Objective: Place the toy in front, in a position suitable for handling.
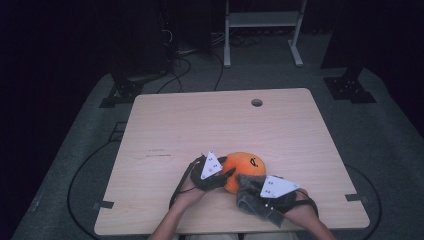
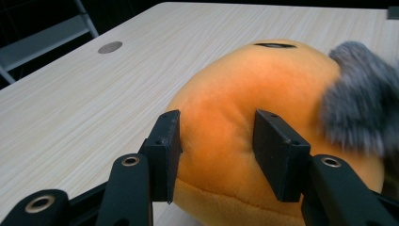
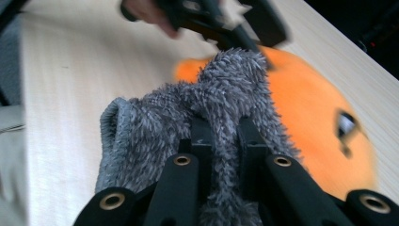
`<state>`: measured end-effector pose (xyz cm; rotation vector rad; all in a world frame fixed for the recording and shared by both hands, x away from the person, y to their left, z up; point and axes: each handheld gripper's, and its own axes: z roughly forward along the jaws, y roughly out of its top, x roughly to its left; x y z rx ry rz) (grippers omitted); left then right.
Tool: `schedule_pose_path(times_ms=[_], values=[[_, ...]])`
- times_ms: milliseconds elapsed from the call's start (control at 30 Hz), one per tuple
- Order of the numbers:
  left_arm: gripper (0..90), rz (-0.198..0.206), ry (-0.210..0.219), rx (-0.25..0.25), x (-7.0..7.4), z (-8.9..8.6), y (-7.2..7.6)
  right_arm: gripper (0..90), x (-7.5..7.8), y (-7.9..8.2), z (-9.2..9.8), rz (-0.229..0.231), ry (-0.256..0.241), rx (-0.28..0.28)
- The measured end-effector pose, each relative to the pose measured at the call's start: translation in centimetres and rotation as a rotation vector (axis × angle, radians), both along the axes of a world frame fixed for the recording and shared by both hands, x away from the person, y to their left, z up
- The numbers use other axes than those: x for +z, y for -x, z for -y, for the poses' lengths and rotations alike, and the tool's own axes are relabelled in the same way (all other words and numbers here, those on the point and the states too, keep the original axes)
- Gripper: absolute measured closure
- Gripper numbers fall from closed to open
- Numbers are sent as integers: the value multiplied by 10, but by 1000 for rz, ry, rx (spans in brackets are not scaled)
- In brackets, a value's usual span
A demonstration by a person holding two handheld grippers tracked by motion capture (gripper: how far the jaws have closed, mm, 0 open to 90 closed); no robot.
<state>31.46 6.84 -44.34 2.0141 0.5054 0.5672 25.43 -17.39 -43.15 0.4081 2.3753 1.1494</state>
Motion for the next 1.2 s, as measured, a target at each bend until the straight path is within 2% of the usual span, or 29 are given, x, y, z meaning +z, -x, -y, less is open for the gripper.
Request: schedule_pose_path(times_ms=[67,100,133,200,267,300,333,367,400,467,500,600,700,767,800,833,900,967,1067,1133,1200], values=[[521,-16,8,6,-1,-2,-2,800,2,-7,13,-7,-20,-63],[521,-22,14,6,-2,-3,-4,800,2,-11,21,-30,-45,-100],[519,-26,19,7,-2,-3,-4,800,2,-14,24,-40,-58,-113],[469,-12,23,7,3,-3,-3,800,1,-15,24,-61,-74,-108],[417,16,87,-15,12,-5,1,800,0,-11,16,-53,-52,-88],[417,14,108,-29,14,-4,2,800,0,-9,13,-51,-56,-71],[423,6,85,-40,15,-1,3,800,1,-8,11,-54,-60,-59],[436,9,45,-38,13,2,3,800,2,-6,8,-53,-65,-48],[442,0,33,-38,12,2,3,800,2,-6,7,-51,-58,-45],[455,-31,47,-39,9,0,0,800,1,-8,10,-60,-65,-50],[455,-41,30,-39,7,0,-1,800,0,-10,13,-68,-69,-55],[461,-46,34,-34,3,-1,0,800,-3,-19,30,-96,-84,-118],[467,-53,13,-38,3,-1,0,800,-1,-24,40,-118,-115,-165],[474,-68,1,-51,3,0,1,800,5,-24,42,-122,-172,-164],[479,-69,-1,-52,3,0,1,800,10,-26,40,-123,-211,-146],[479,-71,-3,-52,3,-1,1,800,10,-27,39,-129,-216,-141],[479,-86,-1,-62,3,-3,1,799,6,-30,38,-149,-203,-142],[479,-92,5,-69,2,-3,2,799,-3,-34,42,-188,-187,-149],[480,-96,-6,-74,3,-3,4,799,-9,-41,57,-233,-156,-224],[480,-100,-13,-85,4,-4,5,799,-6,-42,62,-244,-204,-227],[483,-110,-27,-107,5,-4,6,798,3,-42,60,-249,-282,-191]])
